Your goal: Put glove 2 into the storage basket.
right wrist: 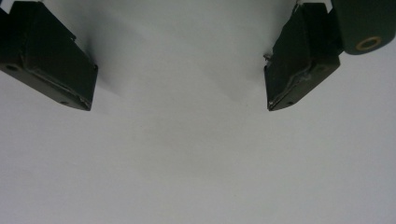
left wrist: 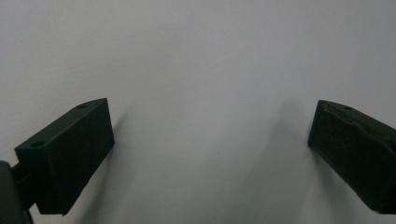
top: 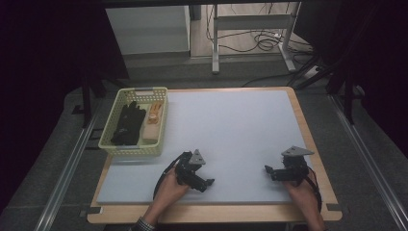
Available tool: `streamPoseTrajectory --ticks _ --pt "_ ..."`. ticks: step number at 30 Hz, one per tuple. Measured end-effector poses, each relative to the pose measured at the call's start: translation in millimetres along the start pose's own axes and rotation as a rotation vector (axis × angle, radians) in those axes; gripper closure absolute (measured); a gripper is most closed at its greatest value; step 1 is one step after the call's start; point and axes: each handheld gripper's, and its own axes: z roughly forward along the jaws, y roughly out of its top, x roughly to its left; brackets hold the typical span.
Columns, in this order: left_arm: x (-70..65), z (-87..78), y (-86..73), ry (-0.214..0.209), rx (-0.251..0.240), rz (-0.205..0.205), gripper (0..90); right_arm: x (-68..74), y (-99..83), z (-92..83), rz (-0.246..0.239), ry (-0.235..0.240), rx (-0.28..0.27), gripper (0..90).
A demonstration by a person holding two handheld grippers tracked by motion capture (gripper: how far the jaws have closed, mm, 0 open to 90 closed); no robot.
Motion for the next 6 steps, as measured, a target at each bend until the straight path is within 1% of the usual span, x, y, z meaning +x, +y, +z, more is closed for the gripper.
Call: streamPoseTrajectory --ticks 2,5,6 --pt "-0.1 0.3 -0.1 -0.001 -0.004 -0.005 0.4 0.0 0.0 0.0 0.0 0.0 0.0 9.5" --pt "-0.4 -0.1 -0.1 0.005 0.0 0.002 0.2 -0.1 -0.3 0.0 0.0 0.0 0.0 9.5" --pt "-0.6 -0.2 -0.2 0.005 0.001 -0.006 0.6 0.0 -0.2 0.1 0.0 0.0 0.0 9.5"
